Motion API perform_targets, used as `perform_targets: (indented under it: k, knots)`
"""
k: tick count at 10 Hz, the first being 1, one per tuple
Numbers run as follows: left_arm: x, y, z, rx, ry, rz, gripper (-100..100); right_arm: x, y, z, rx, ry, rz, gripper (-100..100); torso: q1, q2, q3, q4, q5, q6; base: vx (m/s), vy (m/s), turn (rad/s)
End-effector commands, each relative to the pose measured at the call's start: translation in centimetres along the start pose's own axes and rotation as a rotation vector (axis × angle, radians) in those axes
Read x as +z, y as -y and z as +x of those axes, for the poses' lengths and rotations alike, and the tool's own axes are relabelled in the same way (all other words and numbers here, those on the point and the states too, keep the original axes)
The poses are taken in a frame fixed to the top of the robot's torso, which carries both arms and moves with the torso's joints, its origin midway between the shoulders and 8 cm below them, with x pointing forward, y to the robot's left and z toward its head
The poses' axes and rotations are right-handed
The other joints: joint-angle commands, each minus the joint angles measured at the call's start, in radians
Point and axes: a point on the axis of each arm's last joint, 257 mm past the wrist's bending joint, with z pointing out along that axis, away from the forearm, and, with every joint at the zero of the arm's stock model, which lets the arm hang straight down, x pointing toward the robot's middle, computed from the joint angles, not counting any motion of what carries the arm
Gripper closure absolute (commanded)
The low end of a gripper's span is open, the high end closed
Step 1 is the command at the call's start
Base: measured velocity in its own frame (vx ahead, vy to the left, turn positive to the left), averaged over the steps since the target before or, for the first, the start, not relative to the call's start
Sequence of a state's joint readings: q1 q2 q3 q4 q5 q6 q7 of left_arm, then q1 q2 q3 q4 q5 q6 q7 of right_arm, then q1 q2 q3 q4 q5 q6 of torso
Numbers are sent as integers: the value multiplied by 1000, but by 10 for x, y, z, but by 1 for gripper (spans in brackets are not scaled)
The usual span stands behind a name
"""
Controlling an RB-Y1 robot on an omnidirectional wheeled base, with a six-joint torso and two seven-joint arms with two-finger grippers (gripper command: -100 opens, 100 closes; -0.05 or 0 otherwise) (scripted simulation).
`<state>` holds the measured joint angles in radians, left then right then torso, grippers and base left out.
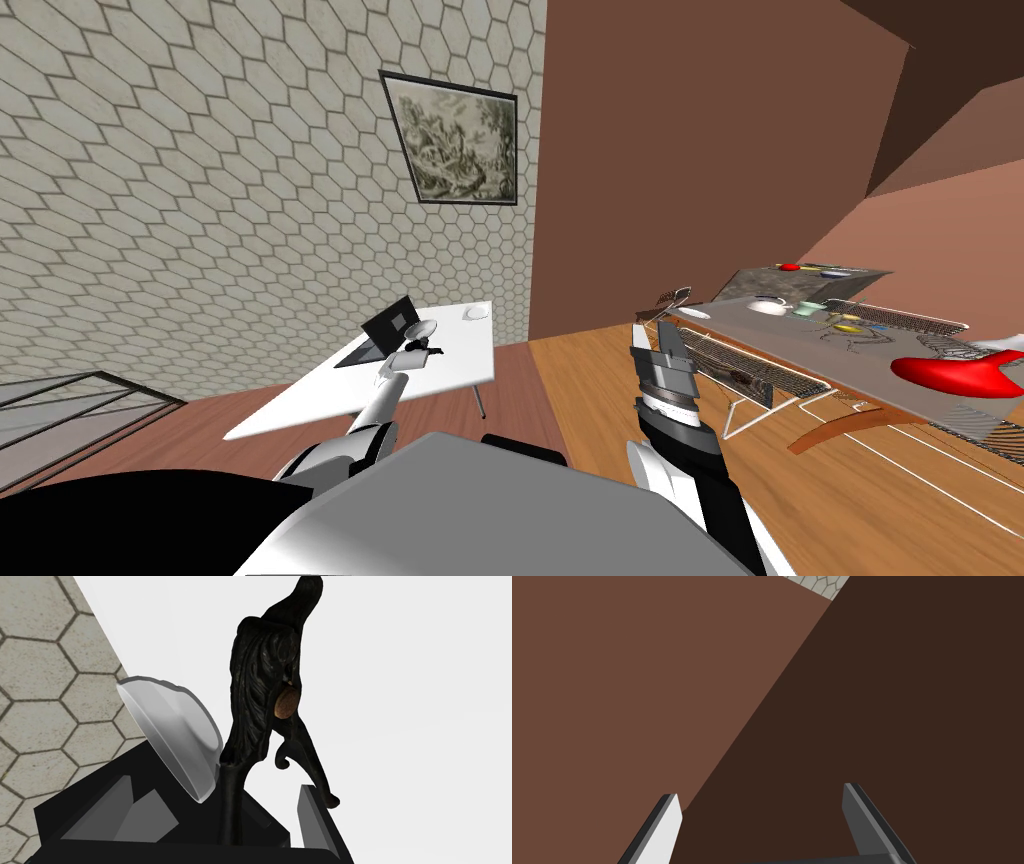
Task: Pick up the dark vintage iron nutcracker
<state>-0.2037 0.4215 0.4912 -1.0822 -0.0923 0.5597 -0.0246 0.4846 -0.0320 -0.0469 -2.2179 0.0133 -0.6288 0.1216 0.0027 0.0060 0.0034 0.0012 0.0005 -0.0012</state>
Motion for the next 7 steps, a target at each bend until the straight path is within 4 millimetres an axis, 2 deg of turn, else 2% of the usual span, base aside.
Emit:
perform_targets:
  k: [1, 5, 6, 7]
  knots:
    - [4, -1, -5, -14, 15, -8, -100, 0, 0, 0, 0, 0, 0, 0, 0, 0, 0, 0, 0, 0, -75, 25, -131]
    - [12, -4, -10, -32, 34, -21, -100, 0, 0, 0, 0, 0, 0, 0, 0, -1, -1, 0, 0, 0, -55, 26, -117]
    - [12, -3, -10, -34, 35, -20, 100, 0, 0, 0, 0, 0, 0, 0, -1, -3, -1, 0, 0, 0, -5, 3, 6]
    - [12, -4, -10, -34, 35, -20, 100, 0, 0, 0, 0, 0, 0, 0, -2, -4, -2, -1, 0, 0, 0, 0, 0]
